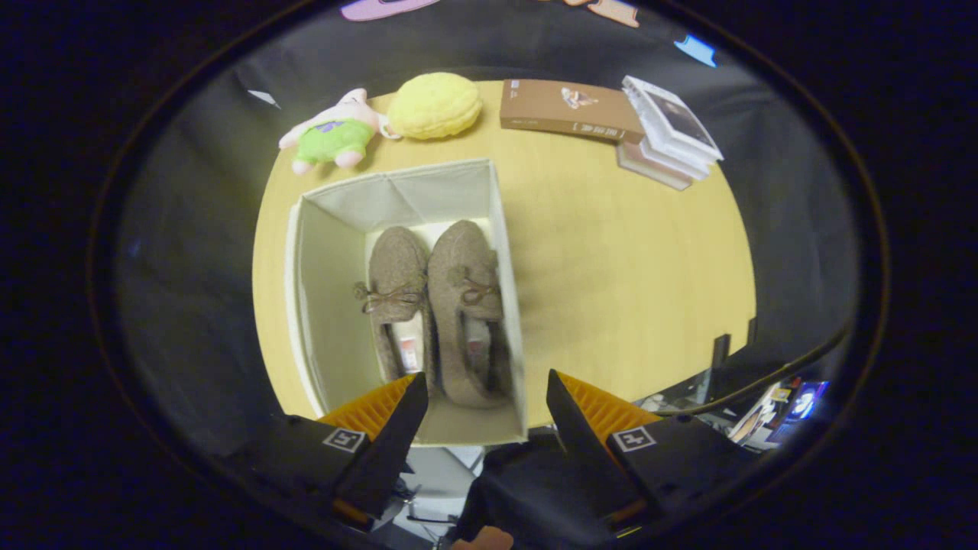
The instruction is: Open the storage box then place both shoes into the box .Put the left shoe in first, then the right shoe, with the right side of both shoes facing outward in a uniform manner.
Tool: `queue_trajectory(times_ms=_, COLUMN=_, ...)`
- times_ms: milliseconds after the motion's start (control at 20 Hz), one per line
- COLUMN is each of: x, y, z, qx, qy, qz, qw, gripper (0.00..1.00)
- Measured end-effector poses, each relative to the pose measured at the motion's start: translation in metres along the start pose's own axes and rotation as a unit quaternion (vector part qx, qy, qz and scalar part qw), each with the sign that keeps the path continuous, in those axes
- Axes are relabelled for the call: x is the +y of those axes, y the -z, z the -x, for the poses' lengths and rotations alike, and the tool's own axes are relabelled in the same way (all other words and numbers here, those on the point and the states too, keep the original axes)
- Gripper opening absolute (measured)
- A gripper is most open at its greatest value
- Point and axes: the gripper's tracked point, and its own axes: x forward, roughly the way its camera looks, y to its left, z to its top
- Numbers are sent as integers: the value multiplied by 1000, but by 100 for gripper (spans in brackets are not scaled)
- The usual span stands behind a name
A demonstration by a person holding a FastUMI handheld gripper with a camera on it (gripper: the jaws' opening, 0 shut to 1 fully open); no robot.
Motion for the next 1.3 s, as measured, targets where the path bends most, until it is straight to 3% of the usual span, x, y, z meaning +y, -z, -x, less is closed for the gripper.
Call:
queue_trajectory(times_ms=250, x=-59, y=1, z=22, qx=-35, qy=70, qz=10, qw=997, gripper=100)
queue_trajectory(times_ms=450, x=-100, y=-20, z=26, qx=-103, qy=83, qz=-24, qw=991, gripper=98)
queue_trajectory(times_ms=600, x=-135, y=-45, z=24, qx=-187, qy=86, qz=-62, qw=977, gripper=98)
queue_trajectory(times_ms=850, x=-178, y=-98, z=32, qx=-341, qy=50, qz=-94, qw=934, gripper=98)
queue_trajectory(times_ms=1100, x=-192, y=-145, z=49, qx=-486, qy=-8, qz=-71, qw=871, gripper=98)
queue_trajectory(times_ms=1300, x=-188, y=-153, z=74, qx=-565, qy=-46, qz=-32, qw=823, gripper=98)
